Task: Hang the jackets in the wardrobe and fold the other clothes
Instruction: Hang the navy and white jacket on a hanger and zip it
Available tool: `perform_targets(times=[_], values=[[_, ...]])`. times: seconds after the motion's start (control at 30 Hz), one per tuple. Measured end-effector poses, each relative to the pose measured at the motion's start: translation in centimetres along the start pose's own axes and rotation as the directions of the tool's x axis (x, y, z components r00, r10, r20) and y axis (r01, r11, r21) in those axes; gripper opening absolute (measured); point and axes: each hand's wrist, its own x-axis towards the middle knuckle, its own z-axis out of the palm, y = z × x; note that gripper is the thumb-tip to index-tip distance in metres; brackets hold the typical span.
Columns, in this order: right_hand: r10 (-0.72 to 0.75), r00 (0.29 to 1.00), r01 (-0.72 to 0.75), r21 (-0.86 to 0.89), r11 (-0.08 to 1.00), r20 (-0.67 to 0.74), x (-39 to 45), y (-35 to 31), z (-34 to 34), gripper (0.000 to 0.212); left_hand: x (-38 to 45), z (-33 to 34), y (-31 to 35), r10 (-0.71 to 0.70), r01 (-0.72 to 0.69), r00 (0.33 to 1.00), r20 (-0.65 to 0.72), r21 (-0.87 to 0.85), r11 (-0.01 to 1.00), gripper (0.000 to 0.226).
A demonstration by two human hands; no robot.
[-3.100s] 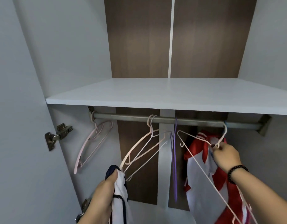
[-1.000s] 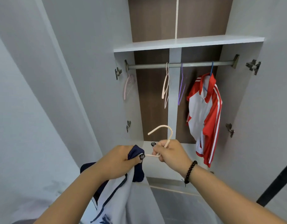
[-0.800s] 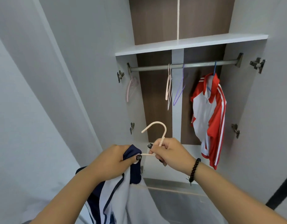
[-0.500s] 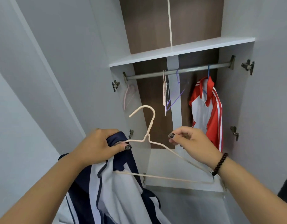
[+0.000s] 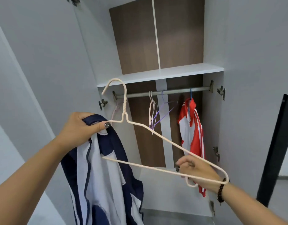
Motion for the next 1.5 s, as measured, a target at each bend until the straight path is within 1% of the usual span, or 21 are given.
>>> perform_targets(times=[0.1, 0.2, 0.33, 0.4, 0.47, 0.53, 0.57, 0.6, 0.63, 0.7, 0.77, 0.83, 0.9, 0.93, 1.0, 1.07, 1.17, 1.23, 1.3, 1.4, 1.5], values=[[-0.04, 0.995, 0.044, -0.044, 0.998, 0.091, 0.4, 1.4, 2.8, 0.017, -0.2, 1.5, 0.9, -0.014, 0.008, 0.998, -0.068, -0.089, 0.996, 0.019], [-0.067, 0.989, 0.068, -0.003, 0.998, 0.129, 2.0, 0.8, 5.6, 0.037, -0.5, 2.8, 1.6, -0.056, 0.043, 0.994, -0.093, -0.132, 0.99, 0.025], [-0.199, 0.965, 0.209, -0.043, 0.977, 0.169, 3.9, -1.3, 8.9, 0.06, -1.0, 4.1, 2.4, -0.096, 0.075, 0.992, -0.087, -0.211, 0.975, 0.033], [-0.213, 0.942, 0.255, -0.14, 0.957, 0.261, 4.5, -1.8, 9.9, 0.054, -1.6, 4.4, 2.7, -0.123, 0.096, 0.988, -0.093, -0.257, 0.962, 0.041], [-0.141, 0.92, 0.26, -0.301, 0.918, 0.366, 4.6, -1.2, 10.6, 0.036, -2.5, 4.4, 2.6, -0.163, 0.126, 0.981, -0.105, -0.296, 0.947, 0.049], [-0.039, 0.892, 0.255, -0.431, 0.866, 0.45, 4.0, 0.1, 11.0, 0.035, -3.4, 4.1, 2.4, -0.199, 0.156, 0.974, -0.11, -0.313, 0.937, 0.046], [-0.009, 0.869, 0.241, -0.406, 0.881, 0.495, 3.7, 0.7, 11.2, 0.036, -3.8, 3.9, 2.3, -0.221, 0.174, 0.969, -0.114, -0.322, 0.931, 0.041], [0.002, 0.839, 0.184, -0.286, 0.94, 0.544, 3.4, 0.8, 11.3, 0.039, -4.1, 3.6, 2.1, -0.237, 0.187, 0.964, -0.12, -0.33, 0.925, 0.037], [-0.005, 0.809, 0.067, -0.084, 0.994, 0.588, 3.1, 0.5, 11.5, 0.045, -4.3, 3.5, 1.9, -0.244, 0.191, 0.962, -0.126, -0.331, 0.924, 0.035], [-0.064, 0.783, -0.135, 0.271, 0.953, 0.618, 2.8, -0.8, 11.9, 0.054, -4.6, 3.4, 1.5, -0.243, 0.193, 0.961, -0.133, -0.312, 0.93, 0.034], [-0.151, 0.779, -0.096, 0.354, 0.93, 0.609, 2.8, -2.1, 12.6, 0.039, -4.7, 3.6, 1.1, -0.241, 0.196, 0.962, -0.125, -0.296, 0.935, 0.034], [-0.176, 0.798, 0.069, 0.203, 0.977, 0.576, 2.6, -2.6, 13.4, 0.006, -4.9, 3.5, 0.4, -0.236, 0.196, 0.966, -0.105, -0.292, 0.936, 0.032], [-0.185, 0.876, 0.159, 0.097, 0.983, 0.445, 3.1, -2.0, 13.3, 0.027, -5.1, 3.2, -0.4, -0.219, 0.19, 0.973, -0.078, -0.273, 0.943, 0.036], [-0.2, 0.913, 0.198, 0.043, 0.979, 0.355, 3.5, -1.5, 12.6, 0.03, -5.2, 2.9, -0.8, -0.214, 0.191, 0.975, -0.06, -0.259, 0.947, 0.039], [-0.241, 0.942, 0.271, -0.102, 0.957, 0.235, 4.1, -0.7, 10.4, 0.018, -5.6, 2.2, -1.5, -0.223, 0.207, 0.974, -0.046, -0.229, 0.951, 0.034], [-0.222, 0.954, 0.274, -0.287, 0.918, 0.203, 4.9, 0.5, 7.8, 0.013, -6.0, 1.5, -2.4, -0.245, 0.23, 0.968, -0.057, -0.193, 0.954, 0.031], [-0.208, 0.966, 0.256, -0.513, 0.82, 0.151, 5.5, 1.7, 4.2, 0.032, -6.7, 0.4, -3.4, -0.267, 0.253, 0.961, -0.071, -0.157, 0.955, 0.032], [-0.243, 0.965, 0.256, -0.561, 0.787, 0.099, 5.8, 1.6, 2.2, 0.034, -7.1, -0.2, -3.9, -0.277, 0.264, 0.957, -0.086, -0.138, 0.955, 0.025], [-0.272, 0.961, 0.256, -0.566, 0.783, 0.058, 6.1, 0.9, 0.7, 0.024, -7.5, -0.7, -4.3, -0.286, 0.276, 0.954, -0.088, -0.113, 0.955, 0.019], [-0.215, 0.975, 0.206, -0.607, 0.768, 0.059, 6.5, -1.0, -1.2, 0.012, -8.0, -0.9, -4.7, -0.289, 0.283, 0.955, -0.061, -0.089, 0.955, 0.015], [-0.088, 0.985, 0.171, -0.752, 0.636, 0.15, 7.2, -2.3, -2.6, 0.023, -8.6, -1.0, -5.2, -0.295, 0.29, 0.954, -0.052, -0.09, 0.953, 0.016]])
